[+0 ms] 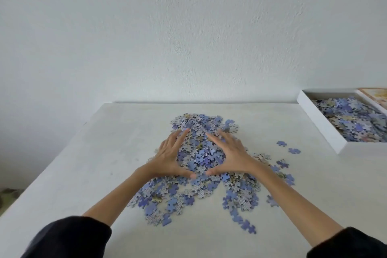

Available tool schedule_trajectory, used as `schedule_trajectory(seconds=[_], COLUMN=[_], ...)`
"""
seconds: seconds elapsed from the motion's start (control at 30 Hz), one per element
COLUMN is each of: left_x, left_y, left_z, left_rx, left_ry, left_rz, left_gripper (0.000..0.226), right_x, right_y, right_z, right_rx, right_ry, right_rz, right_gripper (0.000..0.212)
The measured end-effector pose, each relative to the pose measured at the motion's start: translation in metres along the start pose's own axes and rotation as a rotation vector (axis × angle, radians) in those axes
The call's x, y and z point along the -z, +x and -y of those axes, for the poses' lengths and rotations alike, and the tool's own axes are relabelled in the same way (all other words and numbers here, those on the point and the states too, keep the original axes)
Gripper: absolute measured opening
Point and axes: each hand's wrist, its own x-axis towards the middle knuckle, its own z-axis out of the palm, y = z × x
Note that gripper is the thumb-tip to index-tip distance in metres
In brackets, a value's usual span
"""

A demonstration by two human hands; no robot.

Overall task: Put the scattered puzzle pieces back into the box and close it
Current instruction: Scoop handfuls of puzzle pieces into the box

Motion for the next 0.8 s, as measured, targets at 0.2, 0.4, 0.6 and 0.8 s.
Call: schedule_trajectory(seconds=[0.2,0.4,0.6,0.8], left_x=[-0.006,-0.009,-0.006,0.002], left_y=[0.012,0.016,0.013,0.016], left_z=[-0.008,-0.008,-0.017,-0.024], left_rx=[-0.077,-0.194,-0.235,-0.199], left_ry=[0.148,-0.005,-0.056,-0.325], left_rz=[-0.042,-0.172,-0.198,-0.199], left_gripper=[0.124,0.063,0.024,0.010], right_x=[-0.004,-0.001,0.002,0.013], right_y=[0.002,0.003,0.005,0.001], right_z=[0.003,0.009,0.015,0.015], right_rx=[0.020,0.048,0.059,0.047], right_ry=[-0.081,0.048,0.200,0.371], right_rz=[-0.060,-0.198,-0.337,-0.350], right_gripper=[0.114,0.065,0.050,0.039])
